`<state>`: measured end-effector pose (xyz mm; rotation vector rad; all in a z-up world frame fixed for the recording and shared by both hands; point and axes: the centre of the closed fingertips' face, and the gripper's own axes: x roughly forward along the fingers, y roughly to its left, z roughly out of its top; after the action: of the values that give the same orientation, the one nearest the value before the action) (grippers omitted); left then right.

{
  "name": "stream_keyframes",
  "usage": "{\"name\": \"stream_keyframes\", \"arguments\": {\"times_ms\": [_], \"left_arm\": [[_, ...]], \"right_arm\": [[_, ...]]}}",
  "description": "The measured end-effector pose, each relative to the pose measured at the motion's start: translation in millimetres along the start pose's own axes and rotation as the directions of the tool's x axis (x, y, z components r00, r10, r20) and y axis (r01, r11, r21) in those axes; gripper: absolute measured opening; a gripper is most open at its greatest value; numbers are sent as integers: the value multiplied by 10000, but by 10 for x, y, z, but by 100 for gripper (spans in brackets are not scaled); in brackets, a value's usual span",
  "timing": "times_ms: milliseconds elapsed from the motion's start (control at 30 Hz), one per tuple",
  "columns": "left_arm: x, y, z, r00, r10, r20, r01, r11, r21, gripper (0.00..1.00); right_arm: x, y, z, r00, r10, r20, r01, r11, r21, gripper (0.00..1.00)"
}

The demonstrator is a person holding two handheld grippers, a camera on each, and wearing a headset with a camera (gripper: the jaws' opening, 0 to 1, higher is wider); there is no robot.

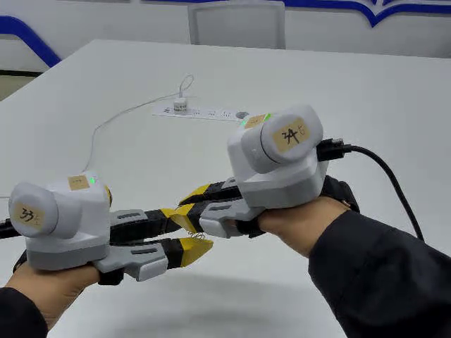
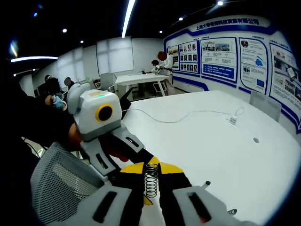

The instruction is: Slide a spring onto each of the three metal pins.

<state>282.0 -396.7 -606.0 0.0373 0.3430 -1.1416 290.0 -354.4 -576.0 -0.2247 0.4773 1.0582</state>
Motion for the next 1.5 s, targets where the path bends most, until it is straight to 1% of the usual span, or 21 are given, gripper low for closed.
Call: {"name": "stream_keyframes", "arguments": {"times_ms": [300,400,567,767,933,1033,1100,1167,1300,1367,1500], "left_arm": [[8,-21,2,10000,-83,-7,83,9994,331,15],[2,-12,-4,10000,-42,-10,43,9994,353,14],[-25,41,-29,9999,147,-57,-145,9990,431,12],[-52,87,-49,9995,315,-66,-312,9987,412,12],[-52,92,-51,9993,365,-74,-361,9984,433,13],[-51,100,-49,9991,411,-55,-408,9981,457,16],[-47,107,-60,9988,460,-145,-453,9978,489,23],[-49,105,-67,9989,429,-175,-422,9983,414,28],[-55,115,-70,9986,501,-159,-494,9980,385,33],[-59,125,-73,9984,539,-157,-533,9980,340,37],[-60,121,-75,9983,558,-165,-553,9980,300,43]], "right_arm": [[-21,-11,2,10000,-44,13,44,10000,-36,11],[-35,-15,-5,10000,-49,-19,49,10000,-41,11],[-59,-14,-24,9999,-96,-95,94,9998,-171,11],[-75,-16,-39,9998,-114,-151,111,9997,-223,11],[-78,-21,-50,9998,-120,-184,116,9996,-248,11],[-78,-16,-44,9998,-101,-175,97,9996,-262,11],[-77,-11,-31,9999,-81,-134,78,9996,-257,11],[-76,-12,-25,9999,-87,-126,83,9996,-272,11],[-81,-23,-20,9999,-106,-123,103,9995,-286,11],[-89,-35,-21,9998,-134,-135,130,9995,-304,11],[-119,-86,-12,9996,-237,-134,233,9992,-319,11]]}}
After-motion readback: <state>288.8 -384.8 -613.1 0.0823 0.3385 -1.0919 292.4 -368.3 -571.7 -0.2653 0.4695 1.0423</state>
